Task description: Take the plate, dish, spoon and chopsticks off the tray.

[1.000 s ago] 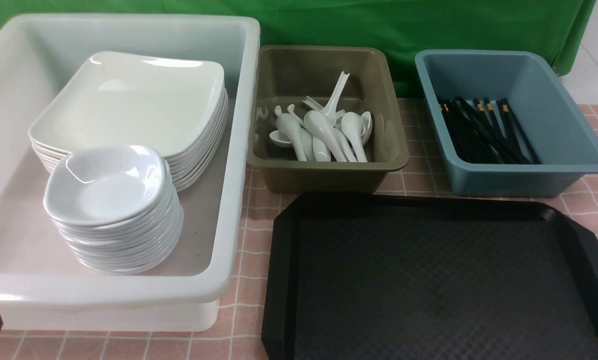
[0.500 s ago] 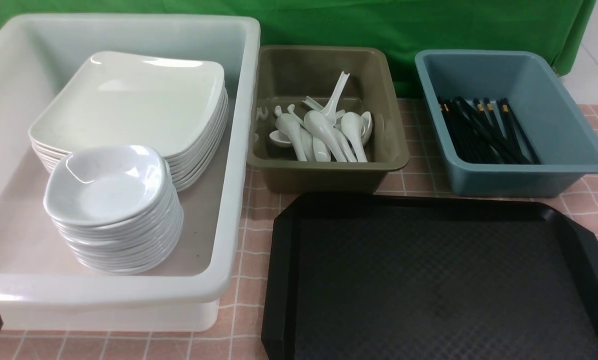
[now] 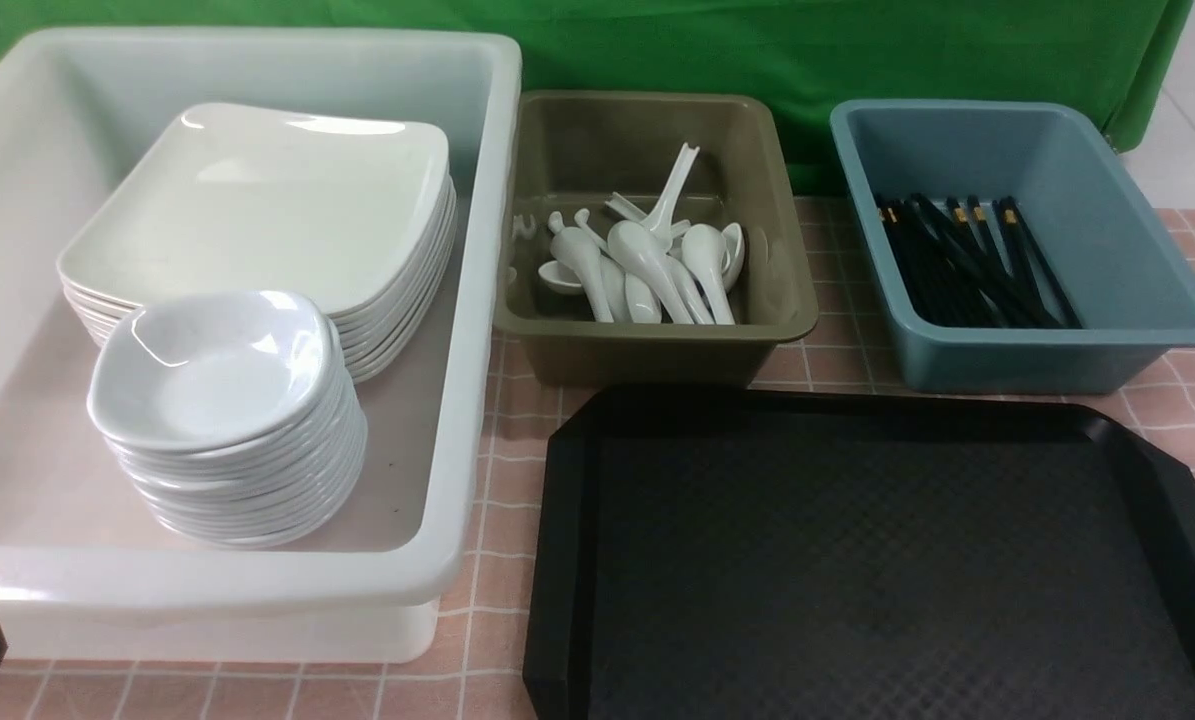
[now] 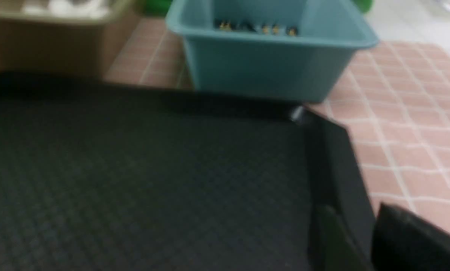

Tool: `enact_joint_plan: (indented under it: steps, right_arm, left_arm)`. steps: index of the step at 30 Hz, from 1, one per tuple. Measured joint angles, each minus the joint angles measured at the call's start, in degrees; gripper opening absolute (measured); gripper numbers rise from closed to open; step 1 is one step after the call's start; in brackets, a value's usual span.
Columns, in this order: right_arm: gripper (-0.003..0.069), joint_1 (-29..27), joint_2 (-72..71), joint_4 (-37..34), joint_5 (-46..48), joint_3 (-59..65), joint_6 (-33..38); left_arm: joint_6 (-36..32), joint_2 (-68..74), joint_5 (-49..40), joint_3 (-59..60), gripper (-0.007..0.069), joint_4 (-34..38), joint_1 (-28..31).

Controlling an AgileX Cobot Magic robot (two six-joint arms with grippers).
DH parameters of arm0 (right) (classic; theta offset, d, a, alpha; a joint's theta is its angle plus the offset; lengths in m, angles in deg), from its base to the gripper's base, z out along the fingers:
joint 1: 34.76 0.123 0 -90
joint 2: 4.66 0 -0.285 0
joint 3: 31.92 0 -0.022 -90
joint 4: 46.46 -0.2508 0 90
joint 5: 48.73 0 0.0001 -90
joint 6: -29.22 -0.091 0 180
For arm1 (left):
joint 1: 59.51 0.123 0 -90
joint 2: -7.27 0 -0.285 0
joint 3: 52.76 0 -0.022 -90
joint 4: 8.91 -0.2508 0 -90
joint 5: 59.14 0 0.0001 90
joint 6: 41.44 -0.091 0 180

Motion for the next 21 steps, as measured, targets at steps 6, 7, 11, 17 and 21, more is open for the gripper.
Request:
enact_joint_plan:
  steps: [6, 7, 11, 17, 21]
  right_arm:
    - [0.0239, -0.18, 0.00, 0.00, 0.19, -0.07, -0.39]
    - [0.0239, -0.18, 0.00, 0.00, 0.19, -0.07, -0.45]
    - [0.0241, -0.18, 0.00, 0.00, 0.19, -0.07, -0.59]
    - [0.0241, -0.18, 0.00, 0.00, 0.19, -0.07, -0.59]
    - [0.0241, -0.18, 0.00, 0.00, 0.19, -0.07, -0.59]
  left_arm:
    - [-0.02, -0.06, -0.41, 0.00, 0.0009, 0.00, 0.00]
    - [-0.02, -0.06, -0.48, 0.00, 0.0010, 0.00, 0.00]
    - [-0.07, -0.06, -0.55, 0.00, 0.0019, 0.00, 0.00]
    - [-0.07, -0.06, -0.55, 0.00, 0.0019, 0.00, 0.00]
    - [-0.07, -0.06, -0.55, 0.00, 0.0019, 0.00, 0.00]
